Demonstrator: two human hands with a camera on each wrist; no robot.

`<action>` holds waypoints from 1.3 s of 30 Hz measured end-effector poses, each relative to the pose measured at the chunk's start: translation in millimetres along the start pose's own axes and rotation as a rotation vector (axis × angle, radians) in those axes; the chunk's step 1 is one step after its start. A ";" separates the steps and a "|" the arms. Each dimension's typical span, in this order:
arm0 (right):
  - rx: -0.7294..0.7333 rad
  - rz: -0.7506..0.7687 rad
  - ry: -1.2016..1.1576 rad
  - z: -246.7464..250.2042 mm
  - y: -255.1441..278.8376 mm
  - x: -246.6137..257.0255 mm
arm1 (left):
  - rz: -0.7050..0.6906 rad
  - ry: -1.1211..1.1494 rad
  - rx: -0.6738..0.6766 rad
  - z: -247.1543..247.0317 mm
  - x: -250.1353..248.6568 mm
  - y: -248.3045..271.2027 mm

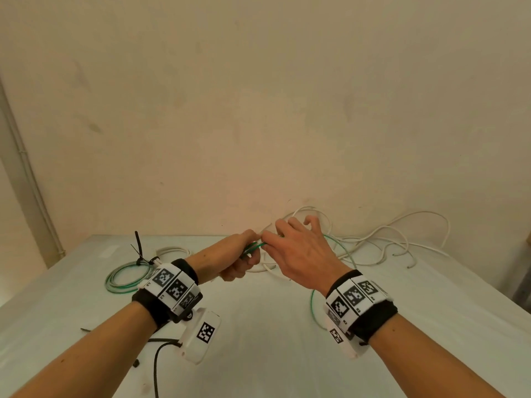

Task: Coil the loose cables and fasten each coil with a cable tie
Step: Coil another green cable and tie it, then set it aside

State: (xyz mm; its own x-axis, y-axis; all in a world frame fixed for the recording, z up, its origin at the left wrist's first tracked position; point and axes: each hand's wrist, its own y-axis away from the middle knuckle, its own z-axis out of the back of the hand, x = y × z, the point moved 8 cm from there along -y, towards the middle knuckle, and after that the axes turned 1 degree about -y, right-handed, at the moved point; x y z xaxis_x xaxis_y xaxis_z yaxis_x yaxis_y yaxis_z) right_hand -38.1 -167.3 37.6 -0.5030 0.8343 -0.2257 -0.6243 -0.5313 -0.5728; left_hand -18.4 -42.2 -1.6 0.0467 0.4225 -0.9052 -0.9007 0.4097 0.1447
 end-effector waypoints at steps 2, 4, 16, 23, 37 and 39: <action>0.089 -0.010 -0.108 -3.8 0.8 1.4 | 0.040 0.135 0.152 -7.3 -1.6 6.4; 0.182 -0.074 -0.437 -7.6 1.6 1.2 | 0.071 0.235 0.268 -11.4 -7.3 13.6; 0.231 -0.408 -1.371 1.8 -12.5 -16.2 | -0.035 0.793 0.266 -2.3 -20.5 24.4; 0.197 -0.551 -1.717 -18.3 1.8 -14.0 | -0.091 0.928 0.250 -8.9 -33.7 35.6; 0.187 -0.275 -0.930 -12.1 -3.7 -9.2 | -0.111 1.018 0.431 -19.1 -40.8 39.0; 0.157 -0.241 -0.888 -9.0 -3.9 -11.0 | -0.075 0.977 0.433 -21.1 -38.9 38.0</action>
State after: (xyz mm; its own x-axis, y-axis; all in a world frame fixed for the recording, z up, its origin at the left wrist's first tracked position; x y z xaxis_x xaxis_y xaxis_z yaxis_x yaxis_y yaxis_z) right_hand -24.7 -173.0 35.2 -0.5816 0.5404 0.6080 -0.8122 -0.4267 -0.3977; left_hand -63.5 -60.1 30.7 -0.4433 -0.3672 -0.8177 -0.6709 0.7409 0.0311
